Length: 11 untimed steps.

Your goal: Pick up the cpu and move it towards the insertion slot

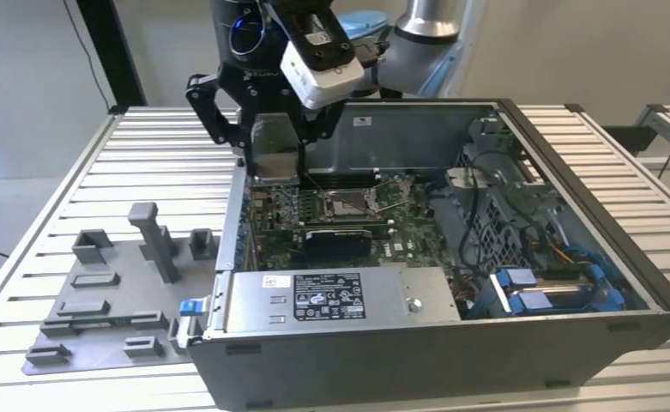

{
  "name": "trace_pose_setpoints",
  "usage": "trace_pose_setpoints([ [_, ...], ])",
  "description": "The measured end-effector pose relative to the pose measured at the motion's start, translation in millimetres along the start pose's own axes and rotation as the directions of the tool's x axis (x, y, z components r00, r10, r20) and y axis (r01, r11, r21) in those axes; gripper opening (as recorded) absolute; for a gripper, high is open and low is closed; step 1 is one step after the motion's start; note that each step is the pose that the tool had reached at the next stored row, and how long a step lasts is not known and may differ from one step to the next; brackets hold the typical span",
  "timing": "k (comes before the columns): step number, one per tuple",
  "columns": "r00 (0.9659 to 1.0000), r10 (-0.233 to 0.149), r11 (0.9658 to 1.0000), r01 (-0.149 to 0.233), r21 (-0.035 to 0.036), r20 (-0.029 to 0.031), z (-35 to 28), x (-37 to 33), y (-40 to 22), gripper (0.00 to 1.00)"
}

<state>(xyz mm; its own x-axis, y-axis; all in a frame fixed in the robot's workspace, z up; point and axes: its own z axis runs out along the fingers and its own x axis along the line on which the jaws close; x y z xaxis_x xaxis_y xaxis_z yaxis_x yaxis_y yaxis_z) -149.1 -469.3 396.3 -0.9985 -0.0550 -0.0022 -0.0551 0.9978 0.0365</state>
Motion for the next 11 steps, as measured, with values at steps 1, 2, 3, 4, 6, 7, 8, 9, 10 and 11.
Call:
trace_pose_setpoints([
  [1, 1.0000, 0.000, 1.0000, 0.000, 0.0000, 0.0001, 0.0, -2.7, -0.1, 0.00],
  [2, 1.0000, 0.000, 1.0000, 0.000, -0.0001, 0.0001, 0.1, -5.4, -0.3, 0.00],
  [3, 1.0000, 0.000, 1.0000, 0.000, -0.0001, 0.0001, 0.1, -8.0, -0.4, 0.00],
  [4, 1.0000, 0.000, 1.0000, 0.000, -0.0001, 0.0001, 0.1, -10.9, -0.6, 0.00],
  [6, 1.0000, 0.000, 1.0000, 0.000, 0.0000, 0.0000, 0.0, -16.9, -0.9, 0.00],
  [7, 1.0000, 0.000, 1.0000, 0.000, -0.0001, 0.0000, 0.0, -20.0, -1.1, 0.00],
  [8, 1.0000, 0.000, 1.0000, 0.000, -0.0001, 0.0000, 0.0, -23.3, -1.3, 0.00],
  [9, 1.0000, 0.000, 1.0000, 0.000, -0.0001, 0.0001, 0.0, -27.0, -1.5, 0.00],
  [10, 1.0000, 0.000, 1.0000, 0.000, -0.0001, 0.0000, 0.1, -30.5, -1.7, 0.00],
  [11, 1.0000, 0.000, 1.0000, 0.000, -0.0001, 0.0000, 0.0, -34.7, -1.9, 0.00],
])
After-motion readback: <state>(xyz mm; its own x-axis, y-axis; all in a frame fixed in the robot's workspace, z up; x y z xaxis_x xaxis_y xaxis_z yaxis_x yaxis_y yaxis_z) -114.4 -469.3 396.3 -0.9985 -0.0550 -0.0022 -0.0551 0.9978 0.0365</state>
